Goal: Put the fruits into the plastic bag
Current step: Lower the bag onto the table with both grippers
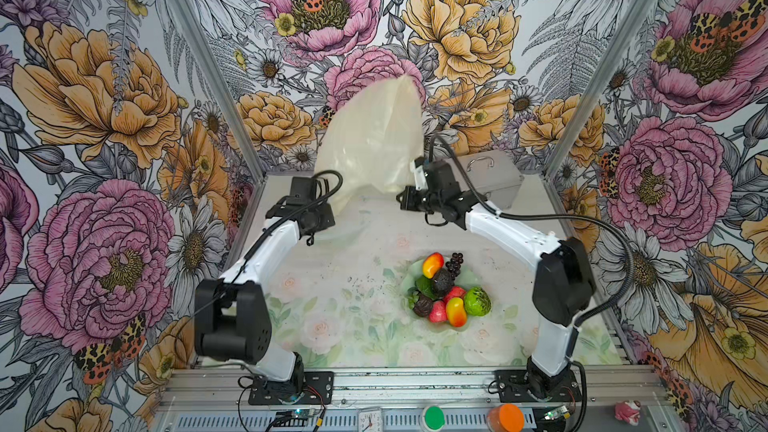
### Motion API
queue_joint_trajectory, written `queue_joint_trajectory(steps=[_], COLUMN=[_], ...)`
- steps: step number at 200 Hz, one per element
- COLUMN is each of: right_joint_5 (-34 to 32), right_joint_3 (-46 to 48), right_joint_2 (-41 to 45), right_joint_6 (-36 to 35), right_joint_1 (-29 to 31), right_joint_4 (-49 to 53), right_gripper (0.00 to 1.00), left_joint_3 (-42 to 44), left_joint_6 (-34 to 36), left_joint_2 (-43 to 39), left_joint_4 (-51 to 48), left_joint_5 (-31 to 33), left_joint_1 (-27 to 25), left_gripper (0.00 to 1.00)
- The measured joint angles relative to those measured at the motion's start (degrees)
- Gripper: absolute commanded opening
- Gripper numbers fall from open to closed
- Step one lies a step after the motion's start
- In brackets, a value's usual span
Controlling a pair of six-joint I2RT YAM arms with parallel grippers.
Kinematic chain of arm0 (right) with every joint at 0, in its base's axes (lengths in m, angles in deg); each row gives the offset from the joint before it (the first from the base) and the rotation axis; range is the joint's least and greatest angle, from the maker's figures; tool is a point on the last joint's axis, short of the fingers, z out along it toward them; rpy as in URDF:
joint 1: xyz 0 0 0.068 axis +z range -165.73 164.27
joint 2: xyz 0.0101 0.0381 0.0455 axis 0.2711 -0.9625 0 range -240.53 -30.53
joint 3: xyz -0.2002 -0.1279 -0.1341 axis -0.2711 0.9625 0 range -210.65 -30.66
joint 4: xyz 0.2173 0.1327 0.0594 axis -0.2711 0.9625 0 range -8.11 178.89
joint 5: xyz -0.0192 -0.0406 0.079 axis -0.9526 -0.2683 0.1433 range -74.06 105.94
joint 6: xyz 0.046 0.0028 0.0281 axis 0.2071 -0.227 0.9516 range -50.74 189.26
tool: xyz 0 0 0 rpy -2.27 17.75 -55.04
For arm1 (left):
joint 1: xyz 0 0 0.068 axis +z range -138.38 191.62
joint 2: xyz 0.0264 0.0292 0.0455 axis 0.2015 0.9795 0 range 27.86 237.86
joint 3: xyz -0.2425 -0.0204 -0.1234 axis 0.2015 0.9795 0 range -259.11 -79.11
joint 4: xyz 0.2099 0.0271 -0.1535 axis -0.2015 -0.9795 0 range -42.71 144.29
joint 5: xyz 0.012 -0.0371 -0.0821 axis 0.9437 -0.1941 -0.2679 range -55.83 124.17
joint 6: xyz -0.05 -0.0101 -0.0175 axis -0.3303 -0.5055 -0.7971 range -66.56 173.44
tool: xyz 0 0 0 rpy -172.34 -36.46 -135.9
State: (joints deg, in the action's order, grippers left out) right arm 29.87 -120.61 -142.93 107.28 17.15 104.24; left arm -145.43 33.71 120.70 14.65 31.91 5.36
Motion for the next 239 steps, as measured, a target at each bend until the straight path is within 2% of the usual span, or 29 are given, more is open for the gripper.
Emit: queue_joint_trajectory(steps=[17,35,58,90,101,120,134,156,173,211,239], right_joint_5=[0.7,1.6,1.7,2.1,2.5,2.9,3.1,3.6,4.1,5.9,7.6], right_joint_3=[-0.1,-7.5,-17.2,-16.9,-15.0,-11.3,-9.0,-6.3,-5.9,-5.8,-5.0], right_joint_2=[-3.3,-3.0,0.8,9.2,10.4,10.1,9.0,8.4,8.5,9.7,11.0], right_joint_6=[1.0,1.4,1.2,1.4,1.7,1.7,1.7,1.6,1.7,1.9,2.1], right_joint_1=[-1.1,-2.8,-6.1,-8.9,-8.7,-8.2,-8.1,-8.7,-10.1,-12.8,-13.7], right_joint_4=[4.8,7.3,2.7,-1.7,-2.3,-2.0,-0.9,1.2,1.4,1.4,1.2], right_gripper=[0.00,0.00,0.00,0.00,0.00,0.00,0.00,0.00,0.00,0.00,0.00], left_joint_3=[0.2,-7.6,-16.9,-14.4,-11.6,-6.6,-3.3,0.7,4.7,11.4,11.7], left_joint_6=[-0.9,-0.9,-0.7,-0.8,-0.8,-0.9,-0.3,0.8,2.3,5.3,8.6], left_joint_2=[1.4,-1.7,-6.6,-10.5,-10.1,-9.4,-9.6,-10.8,-12.3,-12.4,-10.5], left_joint_4=[-4.9,-7.7,-4.9,-3.8,-3.5,-3.2,-2.2,1.3,5.7,13.0,18.9], left_joint_5=[-1.0,-1.4,-1.3,-3.0,-5.6,-11.4,-16.5,-24.7,-31.8,-40.5,-43.9], left_joint_1=[0.6,1.5,2.8,2.8,2.9,3.3,4.2,6.6,9.3,14.0,14.2], left_gripper=[0.00,0.00,0.00,0.00,0.15,0.25,0.38,0.67,0.83,0.90,0.93])
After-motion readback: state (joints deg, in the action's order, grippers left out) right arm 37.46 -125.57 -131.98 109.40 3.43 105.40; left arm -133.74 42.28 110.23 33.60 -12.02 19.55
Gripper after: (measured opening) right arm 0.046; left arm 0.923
